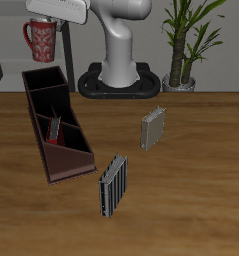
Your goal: Place the red book into the right desk caddy's left compartment and place the red mug into the right desk caddy's right compartment
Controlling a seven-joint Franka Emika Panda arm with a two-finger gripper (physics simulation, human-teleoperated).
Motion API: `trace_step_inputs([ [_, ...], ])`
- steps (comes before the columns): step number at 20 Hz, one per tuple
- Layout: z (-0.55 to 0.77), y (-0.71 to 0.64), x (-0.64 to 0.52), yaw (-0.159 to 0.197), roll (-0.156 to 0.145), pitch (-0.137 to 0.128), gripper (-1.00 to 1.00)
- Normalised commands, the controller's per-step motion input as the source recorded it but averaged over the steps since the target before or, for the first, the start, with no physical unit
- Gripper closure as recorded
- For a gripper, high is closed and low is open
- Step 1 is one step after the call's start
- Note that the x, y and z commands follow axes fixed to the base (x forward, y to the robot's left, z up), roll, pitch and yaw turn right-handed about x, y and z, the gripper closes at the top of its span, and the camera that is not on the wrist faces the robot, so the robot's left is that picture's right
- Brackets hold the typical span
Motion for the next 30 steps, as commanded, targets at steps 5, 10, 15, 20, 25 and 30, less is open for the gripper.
trace_step_inputs([
  [5, -0.15, -0.04, 0.13, -0.025, 0.002, 0.024, 1.0],
  [10, -0.07, 0.0, 0.07, -0.012, -0.004, 0.012, 1.0],
  [15, -0.12, 0.09, 0.08, -0.005, 0.029, 0.001, 1.0],
  [20, -0.18, 0.04, 0.08, -0.033, 0.003, 0.019, 1.0],
  [25, -0.12, 0.05, 0.03, -0.017, 0.003, 0.003, 1.0],
  [30, -0.12, 0.06, -0.02, -0.025, -0.005, -0.017, 1.0],
])
